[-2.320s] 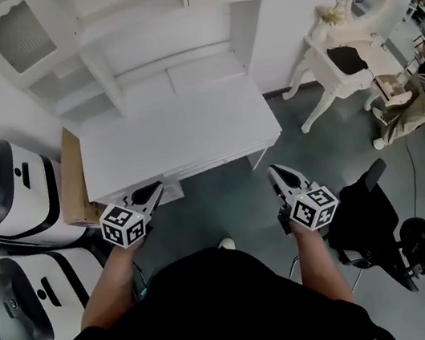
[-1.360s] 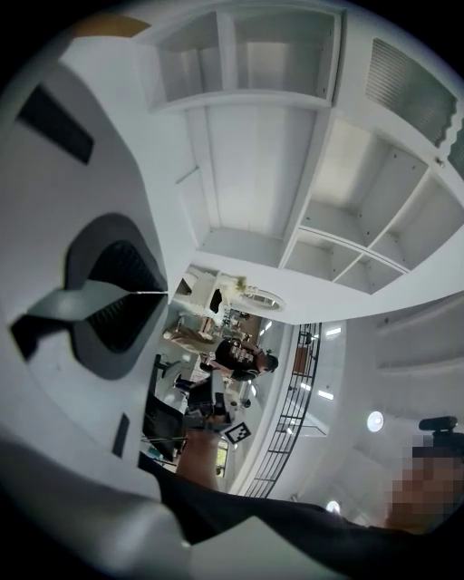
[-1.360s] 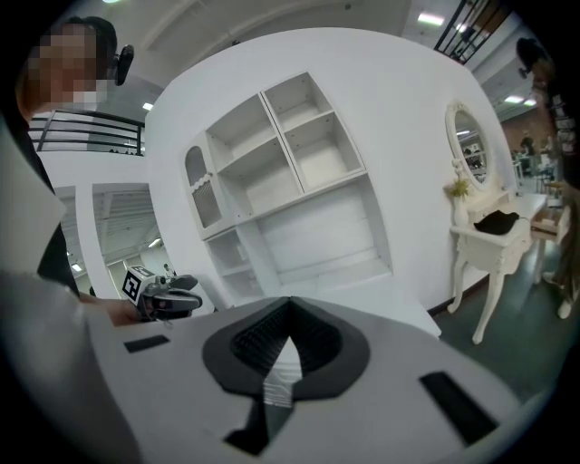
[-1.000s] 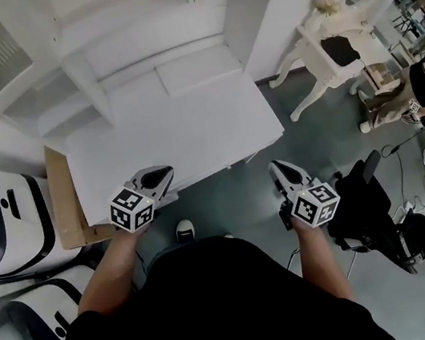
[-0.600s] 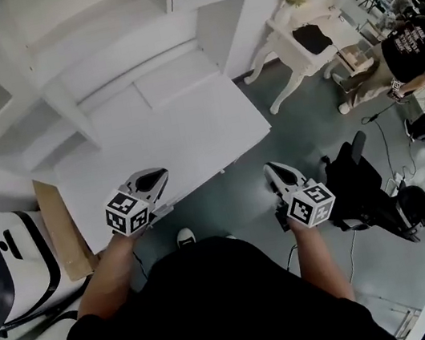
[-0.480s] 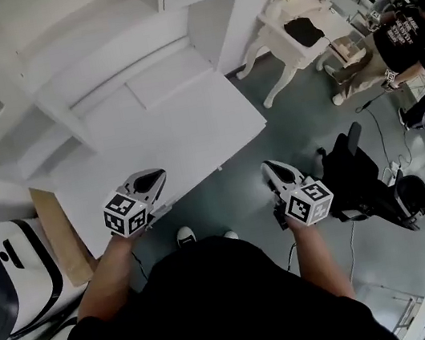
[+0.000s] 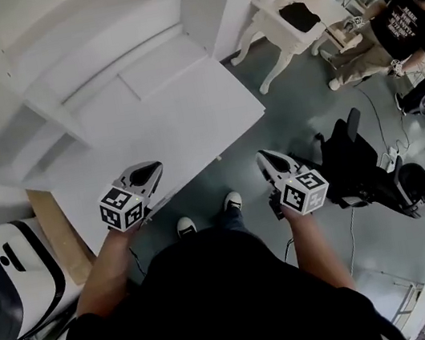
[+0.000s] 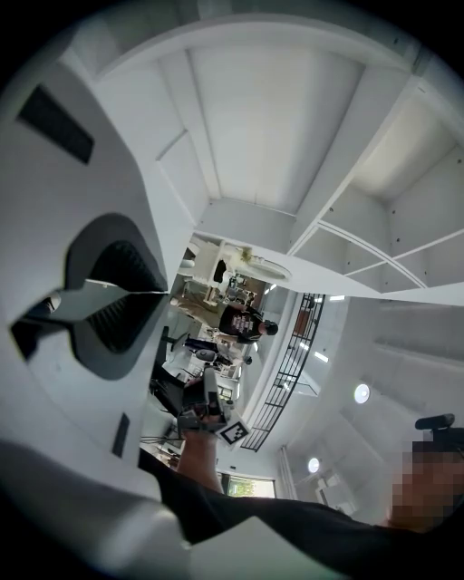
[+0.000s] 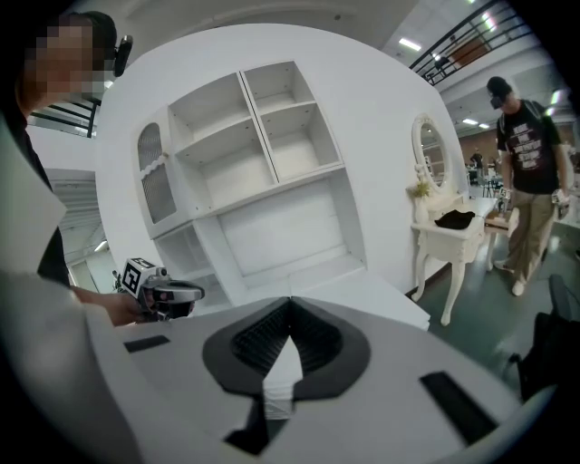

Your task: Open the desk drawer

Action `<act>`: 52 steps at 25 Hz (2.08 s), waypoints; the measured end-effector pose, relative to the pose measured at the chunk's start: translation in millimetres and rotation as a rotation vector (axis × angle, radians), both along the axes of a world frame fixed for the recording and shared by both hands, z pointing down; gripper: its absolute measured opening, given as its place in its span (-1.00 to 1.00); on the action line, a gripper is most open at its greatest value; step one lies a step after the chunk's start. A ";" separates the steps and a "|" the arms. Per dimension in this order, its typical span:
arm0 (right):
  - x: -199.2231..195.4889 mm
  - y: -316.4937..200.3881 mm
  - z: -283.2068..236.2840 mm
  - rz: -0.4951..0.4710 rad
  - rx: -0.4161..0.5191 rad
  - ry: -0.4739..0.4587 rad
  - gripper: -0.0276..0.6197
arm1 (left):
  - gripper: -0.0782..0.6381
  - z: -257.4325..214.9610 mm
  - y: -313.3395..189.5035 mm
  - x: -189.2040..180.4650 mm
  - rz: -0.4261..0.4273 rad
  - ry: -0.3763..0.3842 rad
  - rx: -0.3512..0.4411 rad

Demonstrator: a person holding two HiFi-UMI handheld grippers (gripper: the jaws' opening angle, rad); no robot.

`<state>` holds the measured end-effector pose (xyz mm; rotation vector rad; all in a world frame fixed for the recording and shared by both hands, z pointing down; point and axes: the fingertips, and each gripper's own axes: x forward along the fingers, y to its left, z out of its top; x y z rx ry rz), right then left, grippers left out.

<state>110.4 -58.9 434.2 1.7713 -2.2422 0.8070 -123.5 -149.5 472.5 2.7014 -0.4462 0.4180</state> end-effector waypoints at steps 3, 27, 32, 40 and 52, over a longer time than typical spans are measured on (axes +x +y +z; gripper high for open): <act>2.3 -9.0 5.9 -0.023 -0.002 -0.007 -0.91 | -0.75 0.1 -0.3 2.5 -0.006 -0.017 0.014; 54.2 -47.0 119.6 -0.133 -0.198 -0.032 -0.91 | -0.75 6.5 -20.7 24.3 -0.150 -0.088 -0.027; 52.6 -48.2 162.5 -0.167 -0.263 0.004 -0.91 | -0.75 8.0 -23.0 20.3 -0.180 -0.109 -0.036; 39.7 -42.8 230.7 -0.274 -0.372 0.092 -0.85 | -0.75 19.2 -20.5 11.1 -0.220 -0.138 -0.067; 13.2 -42.4 302.9 -0.363 -0.471 0.158 -0.76 | -0.75 38.4 -1.8 1.2 -0.249 -0.168 -0.125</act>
